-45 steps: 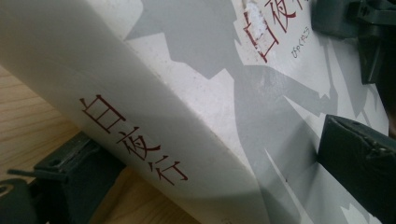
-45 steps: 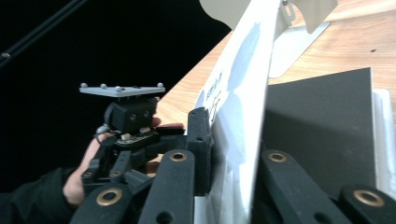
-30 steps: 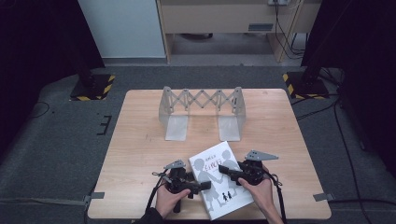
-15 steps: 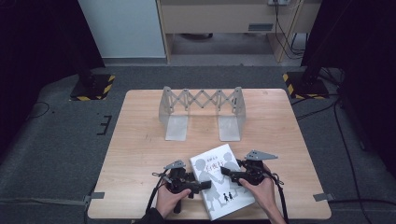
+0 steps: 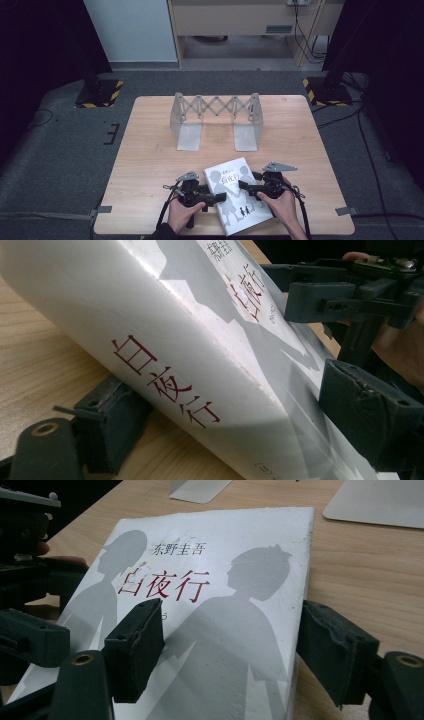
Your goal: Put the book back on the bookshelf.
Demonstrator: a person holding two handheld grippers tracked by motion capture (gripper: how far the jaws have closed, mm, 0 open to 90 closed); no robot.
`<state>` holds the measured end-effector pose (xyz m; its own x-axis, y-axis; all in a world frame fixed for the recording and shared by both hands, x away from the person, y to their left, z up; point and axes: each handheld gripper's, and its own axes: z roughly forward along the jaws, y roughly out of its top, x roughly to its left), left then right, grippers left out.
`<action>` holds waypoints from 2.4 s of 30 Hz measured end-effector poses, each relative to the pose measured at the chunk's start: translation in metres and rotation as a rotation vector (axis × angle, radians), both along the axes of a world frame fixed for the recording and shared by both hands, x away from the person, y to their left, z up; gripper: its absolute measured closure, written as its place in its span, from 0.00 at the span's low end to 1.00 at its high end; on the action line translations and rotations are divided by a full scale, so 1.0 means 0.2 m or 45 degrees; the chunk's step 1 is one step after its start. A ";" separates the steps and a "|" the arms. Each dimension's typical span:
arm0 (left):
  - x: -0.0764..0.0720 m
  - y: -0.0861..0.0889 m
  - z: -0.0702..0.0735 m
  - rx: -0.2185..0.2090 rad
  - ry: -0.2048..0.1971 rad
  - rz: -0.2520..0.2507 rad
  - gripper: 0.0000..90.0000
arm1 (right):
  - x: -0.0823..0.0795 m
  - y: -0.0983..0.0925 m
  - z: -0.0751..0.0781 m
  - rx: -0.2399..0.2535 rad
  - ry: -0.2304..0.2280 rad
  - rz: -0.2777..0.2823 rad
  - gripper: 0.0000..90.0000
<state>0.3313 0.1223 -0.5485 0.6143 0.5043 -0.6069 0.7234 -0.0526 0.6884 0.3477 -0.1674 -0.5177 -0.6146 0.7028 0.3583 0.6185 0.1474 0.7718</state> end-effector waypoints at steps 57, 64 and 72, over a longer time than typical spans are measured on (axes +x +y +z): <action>0.10 -0.04 0.07 -0.227 -0.054 0.117 0.37 | 0.00 -0.04 0.04 0.263 -0.120 -0.040 0.54; 0.09 -0.03 0.10 -0.268 -0.050 0.113 0.44 | 0.00 -0.08 0.04 0.287 -0.111 -0.063 0.52; 0.09 -0.01 0.15 -0.288 -0.047 0.105 0.48 | 0.01 -0.23 0.05 0.228 -0.141 -0.180 0.44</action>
<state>0.3499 0.1209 -0.5195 0.6006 0.4078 -0.6878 0.6928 0.1641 0.7022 0.3505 -0.2132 -0.5077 -0.5570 0.7161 0.4208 0.5336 -0.0797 0.8420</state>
